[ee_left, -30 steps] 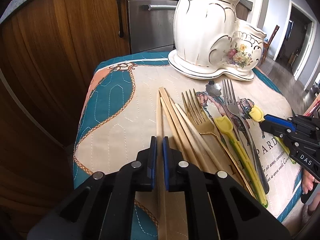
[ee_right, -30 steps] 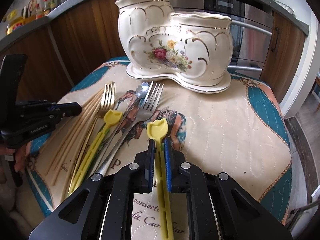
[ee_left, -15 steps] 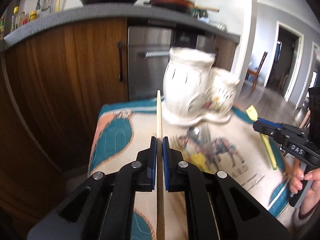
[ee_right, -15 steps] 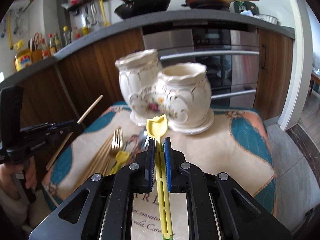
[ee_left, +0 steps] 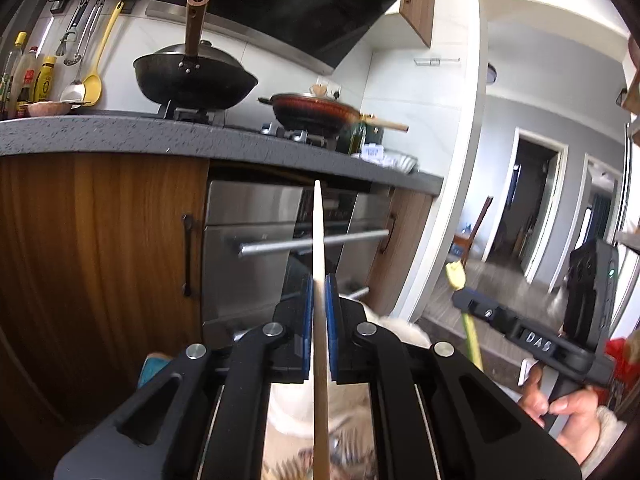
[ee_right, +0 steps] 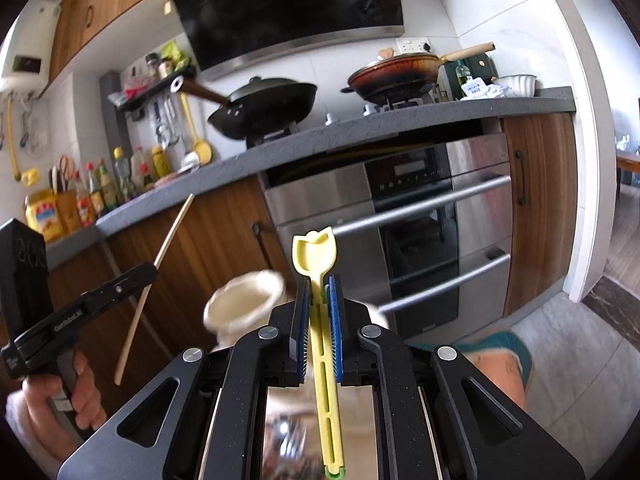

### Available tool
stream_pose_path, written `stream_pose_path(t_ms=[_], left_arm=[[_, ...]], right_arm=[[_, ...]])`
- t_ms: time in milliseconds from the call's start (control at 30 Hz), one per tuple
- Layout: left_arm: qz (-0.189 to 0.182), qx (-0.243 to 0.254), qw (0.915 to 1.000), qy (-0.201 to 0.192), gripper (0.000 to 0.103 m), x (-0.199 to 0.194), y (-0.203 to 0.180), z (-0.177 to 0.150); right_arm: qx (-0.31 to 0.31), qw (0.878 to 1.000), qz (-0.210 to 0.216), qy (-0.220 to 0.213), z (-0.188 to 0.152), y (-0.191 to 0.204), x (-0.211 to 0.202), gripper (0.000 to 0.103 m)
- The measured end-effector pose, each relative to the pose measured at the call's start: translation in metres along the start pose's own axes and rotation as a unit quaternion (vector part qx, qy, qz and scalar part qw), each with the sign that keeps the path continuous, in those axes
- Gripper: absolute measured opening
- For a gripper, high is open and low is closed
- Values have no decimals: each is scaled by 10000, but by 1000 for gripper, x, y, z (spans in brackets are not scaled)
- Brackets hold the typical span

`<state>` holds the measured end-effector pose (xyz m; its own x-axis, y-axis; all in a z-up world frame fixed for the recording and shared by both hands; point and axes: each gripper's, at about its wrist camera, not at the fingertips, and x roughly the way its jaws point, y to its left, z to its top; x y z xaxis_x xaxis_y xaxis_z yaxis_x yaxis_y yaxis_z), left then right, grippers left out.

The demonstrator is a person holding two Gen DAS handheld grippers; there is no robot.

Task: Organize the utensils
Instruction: 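Lift chopstick into tall cup with left tool while right tool drops yellow utensil in short cup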

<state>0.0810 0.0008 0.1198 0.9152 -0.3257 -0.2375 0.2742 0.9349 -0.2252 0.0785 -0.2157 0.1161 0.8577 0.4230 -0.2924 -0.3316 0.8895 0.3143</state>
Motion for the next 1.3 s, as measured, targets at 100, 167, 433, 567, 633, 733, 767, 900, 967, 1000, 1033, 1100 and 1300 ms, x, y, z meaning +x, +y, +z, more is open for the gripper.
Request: stream_pose_path(t_ms=[100,167,433,567,633,733,767,900,967,1000,1033,1100,1300], left_arm=[[-5,33,9999,-162,6,18,-3,13],[18,111,9995,-294,6,28,-8,19],[178,319,9982,-469,6,79,-19,21],[279,359,9979,-456,6,91,-19,16],[288,335,9982,-401,6,95,-18,12],[330,357,9981,-379,6,94,-17,7],[313,340,9983,-342,6,94,-16,5],[306,391,9984,-263,6,83,-11,-5],[333,505,9978,-267,6,75,-10,-10],[321,526,9978,-232,6,71,-8,-11],[313,520,9979,-207,6,68,-7,-12],[241,524,9982,-137,6,60,-6,-13],[242,579,9976,283,6,51,-6,-17]], right_arm=[[104,9998,-7,-170,11,-5,16,11],[187,9995,5,-259,16,-6,27,11],[107,9984,-267,-481,10,-5,54,11],[126,9973,-350,-637,7,-9,59,11],[169,9970,-368,-662,6,-11,61,11],[161,9967,-432,-673,5,-13,66,11],[130,9969,-454,-637,4,-13,68,11],[34,9978,-482,-454,-2,-12,69,11],[-44,9979,-501,-398,-5,-12,64,11],[-34,9980,-515,-361,-7,-13,60,11],[9,9983,-491,-304,-9,-14,57,11],[107,9988,-460,-108,-13,-18,54,11],[277,9986,-421,189,-24,-24,45,11]])
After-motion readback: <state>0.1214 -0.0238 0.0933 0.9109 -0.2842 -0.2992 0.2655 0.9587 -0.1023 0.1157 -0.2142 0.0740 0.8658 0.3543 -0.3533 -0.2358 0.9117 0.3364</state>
